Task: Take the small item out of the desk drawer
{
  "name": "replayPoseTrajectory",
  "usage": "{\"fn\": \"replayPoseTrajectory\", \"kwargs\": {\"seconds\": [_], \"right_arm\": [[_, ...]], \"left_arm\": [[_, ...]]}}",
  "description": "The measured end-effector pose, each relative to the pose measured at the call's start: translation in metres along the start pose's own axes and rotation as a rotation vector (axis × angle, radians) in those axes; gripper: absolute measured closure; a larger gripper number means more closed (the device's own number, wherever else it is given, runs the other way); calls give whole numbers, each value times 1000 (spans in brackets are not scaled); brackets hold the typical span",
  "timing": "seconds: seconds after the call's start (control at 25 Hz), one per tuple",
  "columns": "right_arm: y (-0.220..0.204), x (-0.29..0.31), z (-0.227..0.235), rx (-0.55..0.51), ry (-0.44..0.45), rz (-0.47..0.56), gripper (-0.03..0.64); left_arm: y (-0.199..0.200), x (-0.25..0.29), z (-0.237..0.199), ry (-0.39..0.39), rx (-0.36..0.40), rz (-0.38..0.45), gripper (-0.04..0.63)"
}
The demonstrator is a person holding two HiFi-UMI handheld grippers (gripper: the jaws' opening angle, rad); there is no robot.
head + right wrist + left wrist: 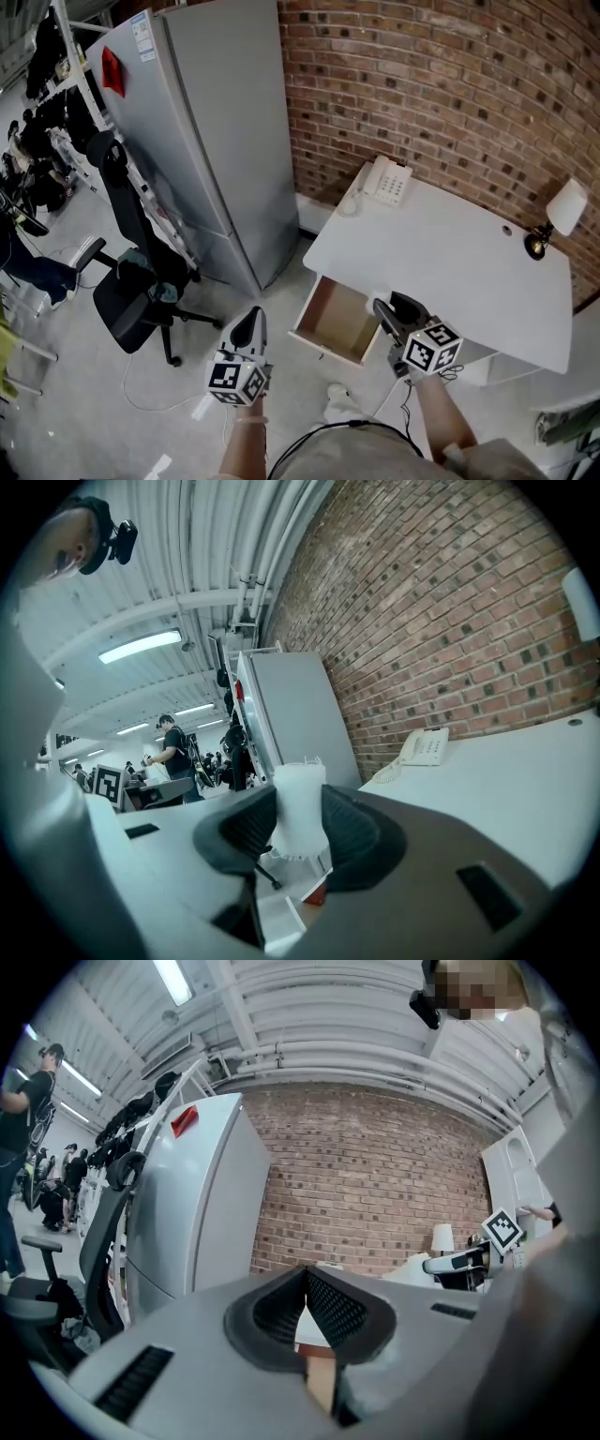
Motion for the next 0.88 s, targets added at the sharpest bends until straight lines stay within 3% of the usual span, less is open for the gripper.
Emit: {"fn": "replayPoseTrajectory", "kwargs": {"seconds": [0.88], "right_arm": [[35, -10, 3, -61, -26, 113, 462]], "left_arm": [[31, -7, -2, 38, 81, 43, 591]]}}
Point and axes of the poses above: the fingertips, and each gripper's own axes: x forward along the fingers, z to its right, y out of its top, the point moved 6 cm from there along -x, backward along the fingers, and after that the axes turned 10 degrees about -y, right-handed, at the moved point
